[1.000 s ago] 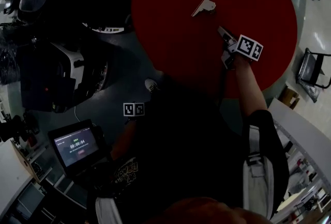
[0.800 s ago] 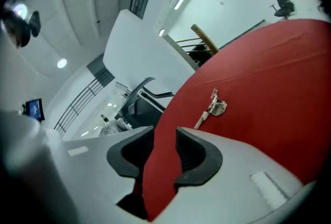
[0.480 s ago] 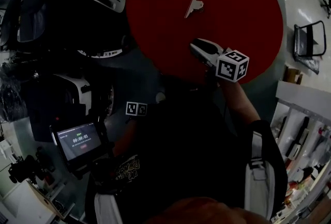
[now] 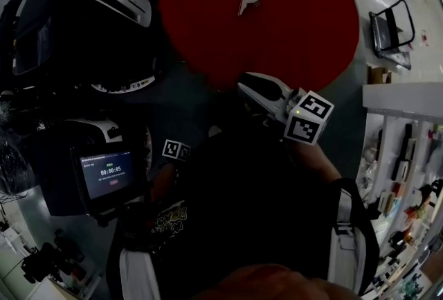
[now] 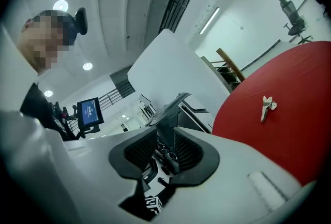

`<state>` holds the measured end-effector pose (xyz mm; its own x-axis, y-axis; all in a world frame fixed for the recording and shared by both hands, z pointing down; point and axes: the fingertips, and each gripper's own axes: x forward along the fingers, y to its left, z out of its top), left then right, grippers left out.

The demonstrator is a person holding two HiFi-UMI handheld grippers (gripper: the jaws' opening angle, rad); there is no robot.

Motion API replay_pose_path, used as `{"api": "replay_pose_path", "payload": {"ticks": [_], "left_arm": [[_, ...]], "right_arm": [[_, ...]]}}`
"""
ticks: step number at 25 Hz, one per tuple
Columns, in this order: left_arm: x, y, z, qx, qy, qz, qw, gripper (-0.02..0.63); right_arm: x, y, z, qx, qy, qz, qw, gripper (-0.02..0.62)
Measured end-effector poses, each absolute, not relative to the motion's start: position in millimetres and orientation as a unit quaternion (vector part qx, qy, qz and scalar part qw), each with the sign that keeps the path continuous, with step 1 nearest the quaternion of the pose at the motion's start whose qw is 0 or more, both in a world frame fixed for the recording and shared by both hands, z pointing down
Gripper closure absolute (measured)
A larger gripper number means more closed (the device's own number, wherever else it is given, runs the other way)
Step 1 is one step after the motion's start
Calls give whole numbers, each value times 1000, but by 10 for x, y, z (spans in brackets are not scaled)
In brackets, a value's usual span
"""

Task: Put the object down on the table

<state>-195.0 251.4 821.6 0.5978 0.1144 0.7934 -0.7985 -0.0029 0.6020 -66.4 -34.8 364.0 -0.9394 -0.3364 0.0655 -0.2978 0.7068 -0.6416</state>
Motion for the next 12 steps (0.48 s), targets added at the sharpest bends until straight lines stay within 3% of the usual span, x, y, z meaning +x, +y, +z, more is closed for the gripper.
{"api": "replay_pose_path", "payload": {"ticks": [12], "left_arm": [[-2018,2301,8364,659,-248,356,615,594]], "right_arm": [[-801,59,3837,-219,913,-341,34,509]]}}
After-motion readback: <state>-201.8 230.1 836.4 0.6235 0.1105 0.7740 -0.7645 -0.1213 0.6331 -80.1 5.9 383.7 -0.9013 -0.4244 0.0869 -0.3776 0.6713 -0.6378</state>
